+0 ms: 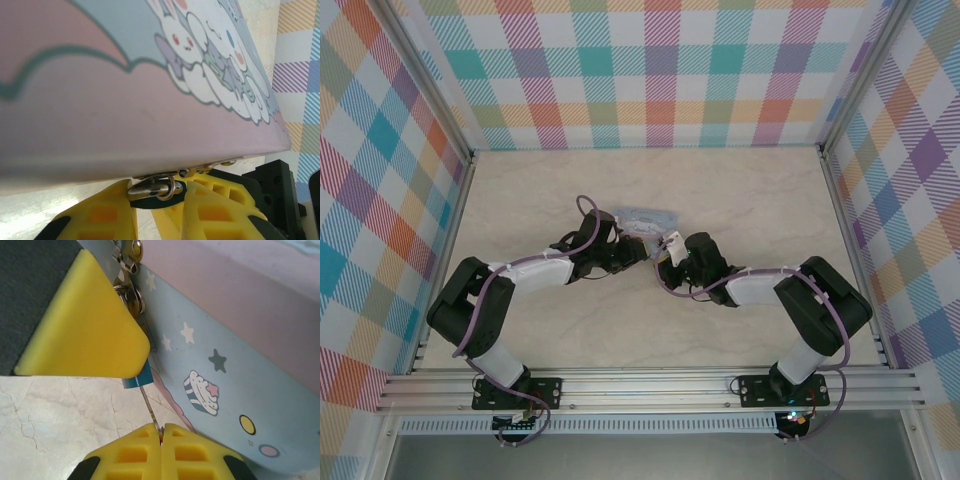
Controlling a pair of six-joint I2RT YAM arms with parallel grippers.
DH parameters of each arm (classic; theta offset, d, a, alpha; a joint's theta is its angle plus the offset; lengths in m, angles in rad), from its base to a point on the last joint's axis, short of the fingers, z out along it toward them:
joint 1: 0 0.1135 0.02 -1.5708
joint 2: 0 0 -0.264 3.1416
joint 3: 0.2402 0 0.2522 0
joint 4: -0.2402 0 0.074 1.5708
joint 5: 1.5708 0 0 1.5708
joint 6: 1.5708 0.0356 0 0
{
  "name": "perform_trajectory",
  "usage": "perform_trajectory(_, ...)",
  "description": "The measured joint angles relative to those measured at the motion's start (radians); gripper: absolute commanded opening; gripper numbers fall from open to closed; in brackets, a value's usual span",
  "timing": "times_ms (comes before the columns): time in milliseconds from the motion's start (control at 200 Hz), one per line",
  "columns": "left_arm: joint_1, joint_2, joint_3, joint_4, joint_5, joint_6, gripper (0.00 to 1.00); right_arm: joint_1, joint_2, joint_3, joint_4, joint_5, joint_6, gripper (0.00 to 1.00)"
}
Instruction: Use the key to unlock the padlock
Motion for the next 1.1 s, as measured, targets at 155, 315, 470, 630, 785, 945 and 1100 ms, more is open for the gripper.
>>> perform_trajectory(155, 0.000, 0.001, 0.000, 0.002, -0.001, 0.008, 0.20, -0.009, 0.000, 0.005, -0.008, -0.012, 0.003, 0.00)
perform_trajectory(315, 0.000, 0.002, 0.000, 0.004, 0.000, 0.010, 0.20, -0.013, -0.007, 0.005, -0.015, -0.023, 0.003, 0.00)
perform_trajectory(470, 0.000, 0.004, 0.000, 0.009, 0.001, 0.011, 0.20, -0.013, -0.018, 0.009, -0.034, -0.023, 0.003, 0.00)
perform_trajectory(630, 0.000, 0.005, 0.000, 0.009, 0.000, 0.012, 0.20, -0.013, -0.018, 0.019, -0.056, -0.023, 0.003, 0.00)
perform_trajectory(785, 0.000, 0.005, 0.000, 0.008, 0.000, 0.020, 0.20, -0.013, -0.018, 0.019, -0.056, -0.023, 0.007, 0.00)
perform_trajectory(945, 0.000, 0.005, 0.000, 0.009, 0.000, 0.025, 0.20, -0.013, -0.018, 0.021, -0.058, -0.024, 0.006, 0.00)
perform_trajectory(1100, 0.000, 0.005, 0.003, 0.010, -0.006, 0.026, 0.20, -0.026, -0.018, 0.036, -0.076, -0.042, 0.005, 0.00)
